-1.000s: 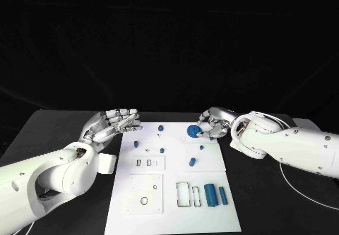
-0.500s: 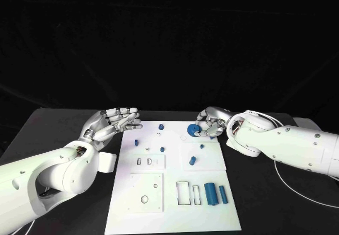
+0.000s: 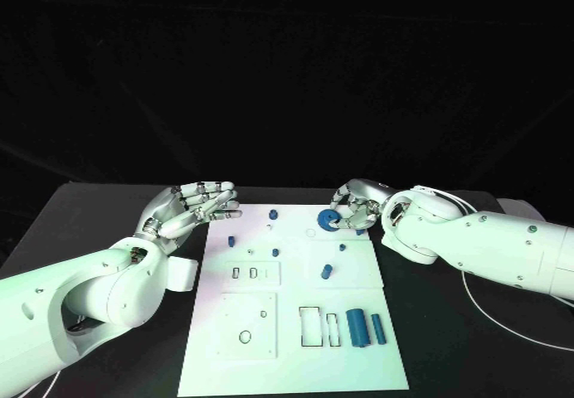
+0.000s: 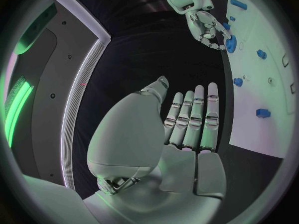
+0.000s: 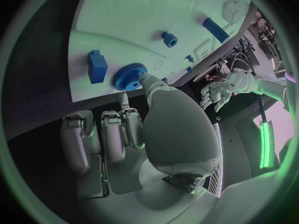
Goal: Assemble the parts on the task board
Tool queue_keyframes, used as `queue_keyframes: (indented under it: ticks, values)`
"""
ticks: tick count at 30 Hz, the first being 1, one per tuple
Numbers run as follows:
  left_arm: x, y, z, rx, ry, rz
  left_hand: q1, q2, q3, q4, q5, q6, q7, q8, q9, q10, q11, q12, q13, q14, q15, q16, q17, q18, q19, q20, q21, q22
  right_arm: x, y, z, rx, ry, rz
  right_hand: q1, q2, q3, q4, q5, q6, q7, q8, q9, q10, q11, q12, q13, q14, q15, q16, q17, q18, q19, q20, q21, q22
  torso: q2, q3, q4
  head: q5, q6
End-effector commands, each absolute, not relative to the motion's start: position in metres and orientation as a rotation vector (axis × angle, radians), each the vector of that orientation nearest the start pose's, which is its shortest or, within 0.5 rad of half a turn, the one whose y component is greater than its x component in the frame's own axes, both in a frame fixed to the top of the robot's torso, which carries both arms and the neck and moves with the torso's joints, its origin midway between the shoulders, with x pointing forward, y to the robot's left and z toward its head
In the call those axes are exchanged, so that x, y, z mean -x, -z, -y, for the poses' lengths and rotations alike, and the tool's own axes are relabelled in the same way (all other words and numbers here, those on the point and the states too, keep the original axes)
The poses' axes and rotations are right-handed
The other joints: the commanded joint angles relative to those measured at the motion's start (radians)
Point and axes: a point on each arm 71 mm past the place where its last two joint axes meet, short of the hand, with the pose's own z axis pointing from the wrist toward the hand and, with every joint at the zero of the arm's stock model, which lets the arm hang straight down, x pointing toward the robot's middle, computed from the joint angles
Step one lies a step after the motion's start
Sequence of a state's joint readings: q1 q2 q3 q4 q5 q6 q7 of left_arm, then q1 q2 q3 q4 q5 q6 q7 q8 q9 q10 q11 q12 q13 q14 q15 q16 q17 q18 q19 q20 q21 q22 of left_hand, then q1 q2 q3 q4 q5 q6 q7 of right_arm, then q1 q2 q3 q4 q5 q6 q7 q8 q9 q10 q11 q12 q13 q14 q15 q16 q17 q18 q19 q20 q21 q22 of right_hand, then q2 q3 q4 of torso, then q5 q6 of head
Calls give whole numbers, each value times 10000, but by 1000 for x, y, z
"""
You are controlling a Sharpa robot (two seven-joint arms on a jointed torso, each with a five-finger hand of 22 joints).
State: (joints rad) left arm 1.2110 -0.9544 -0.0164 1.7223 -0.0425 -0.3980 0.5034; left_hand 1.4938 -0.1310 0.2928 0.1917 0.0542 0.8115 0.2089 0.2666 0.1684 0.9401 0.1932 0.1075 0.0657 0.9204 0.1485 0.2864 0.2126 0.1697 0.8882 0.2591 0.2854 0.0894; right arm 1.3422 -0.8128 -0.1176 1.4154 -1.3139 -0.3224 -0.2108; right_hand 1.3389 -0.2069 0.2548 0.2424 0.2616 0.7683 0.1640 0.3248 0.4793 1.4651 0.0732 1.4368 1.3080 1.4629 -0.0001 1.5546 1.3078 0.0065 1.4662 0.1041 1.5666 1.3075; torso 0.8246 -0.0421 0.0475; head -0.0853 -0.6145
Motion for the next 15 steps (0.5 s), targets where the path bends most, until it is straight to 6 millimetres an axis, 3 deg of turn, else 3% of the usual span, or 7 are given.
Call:
queue_keyframes:
  ticks: [1, 15]
  values:
    - [-455, 139, -207, 9753, 16487, -12947, -29, -56, 48, -20, -24, -59, 279, -55, -15, -15, 8, -63, -7, -47, 44, -56, 17, 151, 74, -16, 7, -9, -524, 151, 226, -47, -4848, -16614, 80, 5, -3, -23, -11, -10, -1, 36, 13, 220, 54, 58, 1649, 1007, 70, 44, 2290, -65, 1046, 93, 42, 2633, 5, 5, -6, -1, -22]
    - [-456, 140, -207, 9774, 16469, -12980, -35, -58, 55, -34, -24, -64, 279, -61, -18, -13, 7, -83, -6, -46, 42, -66, 24, 150, 97, -21, 12, -13, -521, 153, 221, 385, -4704, -16660, 245, 17, 86, -75, -58, 119, -20, 142, 39, 343, 41, 263, 1808, 1020, 64, 69, 2356, -65, 1046, 96, 42, 2633, 2, -1, -6, -10, -60]
